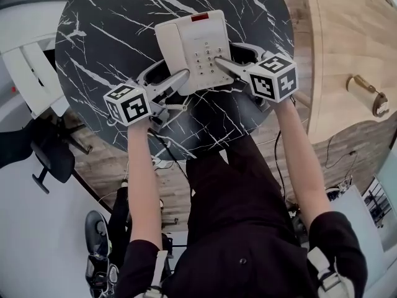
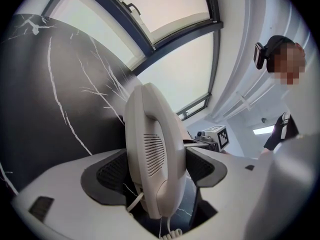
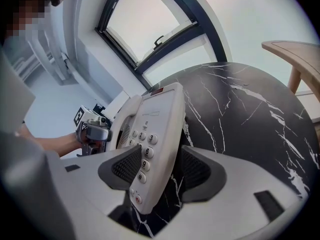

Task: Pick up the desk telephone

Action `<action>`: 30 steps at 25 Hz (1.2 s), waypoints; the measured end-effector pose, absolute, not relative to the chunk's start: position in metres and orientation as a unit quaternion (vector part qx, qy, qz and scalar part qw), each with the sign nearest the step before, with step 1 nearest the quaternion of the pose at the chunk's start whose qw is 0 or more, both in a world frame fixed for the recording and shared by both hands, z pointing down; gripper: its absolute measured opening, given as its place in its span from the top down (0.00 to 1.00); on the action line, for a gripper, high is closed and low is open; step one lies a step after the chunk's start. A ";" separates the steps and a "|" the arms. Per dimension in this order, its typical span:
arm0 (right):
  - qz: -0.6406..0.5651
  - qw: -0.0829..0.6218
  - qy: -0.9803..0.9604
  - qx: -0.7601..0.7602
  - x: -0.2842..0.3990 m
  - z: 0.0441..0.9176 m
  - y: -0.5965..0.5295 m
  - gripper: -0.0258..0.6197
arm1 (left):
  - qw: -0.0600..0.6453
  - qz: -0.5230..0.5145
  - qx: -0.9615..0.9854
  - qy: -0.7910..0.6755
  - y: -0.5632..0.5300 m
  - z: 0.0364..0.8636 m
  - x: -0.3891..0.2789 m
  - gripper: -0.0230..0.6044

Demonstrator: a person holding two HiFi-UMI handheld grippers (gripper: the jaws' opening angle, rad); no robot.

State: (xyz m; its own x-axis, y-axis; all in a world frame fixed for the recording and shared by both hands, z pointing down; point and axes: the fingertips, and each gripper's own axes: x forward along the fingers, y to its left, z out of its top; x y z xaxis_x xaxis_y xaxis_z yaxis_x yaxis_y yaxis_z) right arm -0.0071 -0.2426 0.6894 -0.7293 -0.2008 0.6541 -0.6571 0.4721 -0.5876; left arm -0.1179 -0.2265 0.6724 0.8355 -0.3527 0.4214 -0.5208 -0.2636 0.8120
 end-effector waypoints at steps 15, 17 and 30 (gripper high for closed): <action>0.489 0.227 -0.810 0.231 -0.008 0.693 -0.241 0.58 | 0.544 0.091 0.793 -0.257 -0.226 0.674 -0.115 0.36; 0.491 0.227 -0.809 0.229 -0.008 0.693 -0.241 0.58 | 0.544 0.092 0.794 -0.256 -0.226 0.674 -0.115 0.36; 0.501 0.222 -0.807 0.221 -0.007 0.694 -0.241 0.60 | 0.552 0.087 0.783 -0.273 -0.225 0.674 -0.115 0.37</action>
